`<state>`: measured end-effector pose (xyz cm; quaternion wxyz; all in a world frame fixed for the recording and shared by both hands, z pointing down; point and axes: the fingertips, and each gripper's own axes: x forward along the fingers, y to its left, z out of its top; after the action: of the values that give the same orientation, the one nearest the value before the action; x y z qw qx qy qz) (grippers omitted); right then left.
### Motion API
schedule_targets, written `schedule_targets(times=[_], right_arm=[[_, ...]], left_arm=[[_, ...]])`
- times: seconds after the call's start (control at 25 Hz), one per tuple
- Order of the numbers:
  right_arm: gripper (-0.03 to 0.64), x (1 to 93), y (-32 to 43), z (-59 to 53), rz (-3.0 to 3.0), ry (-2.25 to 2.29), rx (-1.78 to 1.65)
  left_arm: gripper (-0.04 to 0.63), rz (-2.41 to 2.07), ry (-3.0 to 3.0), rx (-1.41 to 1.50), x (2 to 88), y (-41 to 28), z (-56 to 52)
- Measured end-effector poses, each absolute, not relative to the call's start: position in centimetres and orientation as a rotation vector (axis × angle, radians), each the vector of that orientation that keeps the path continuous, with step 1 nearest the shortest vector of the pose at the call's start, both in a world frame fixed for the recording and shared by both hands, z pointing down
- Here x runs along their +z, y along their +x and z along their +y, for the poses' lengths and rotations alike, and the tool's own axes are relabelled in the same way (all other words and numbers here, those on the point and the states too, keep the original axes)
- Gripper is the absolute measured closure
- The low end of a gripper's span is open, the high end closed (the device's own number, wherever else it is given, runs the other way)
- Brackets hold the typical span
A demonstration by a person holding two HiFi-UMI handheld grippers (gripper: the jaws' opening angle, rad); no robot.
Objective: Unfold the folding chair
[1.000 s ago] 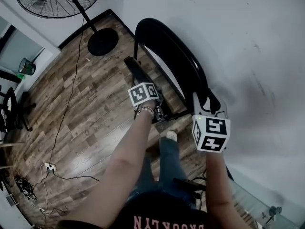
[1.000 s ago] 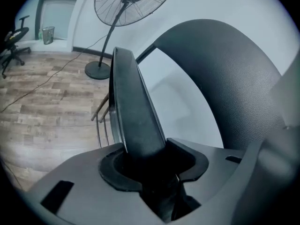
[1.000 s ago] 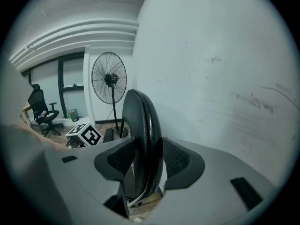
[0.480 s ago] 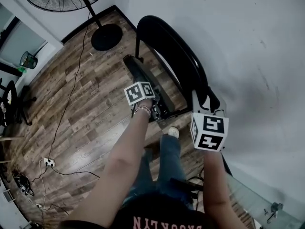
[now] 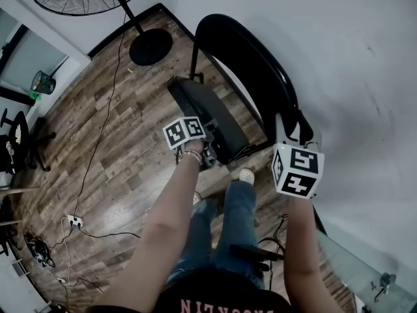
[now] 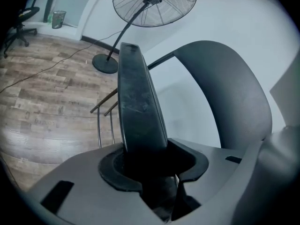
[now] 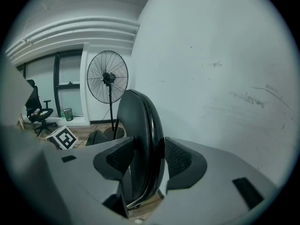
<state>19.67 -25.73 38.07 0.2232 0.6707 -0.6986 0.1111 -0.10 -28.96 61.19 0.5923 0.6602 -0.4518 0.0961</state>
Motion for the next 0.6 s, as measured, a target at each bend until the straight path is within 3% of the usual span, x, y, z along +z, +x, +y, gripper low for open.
schedule_targets(times=[0.6], right_arm=[[0.411,38.8,17.5,-24.5,-1.899,1.908,0.317]], left_arm=[[0.422,-0.943,1.453,0.141,63.4,-5.6,-25.4]])
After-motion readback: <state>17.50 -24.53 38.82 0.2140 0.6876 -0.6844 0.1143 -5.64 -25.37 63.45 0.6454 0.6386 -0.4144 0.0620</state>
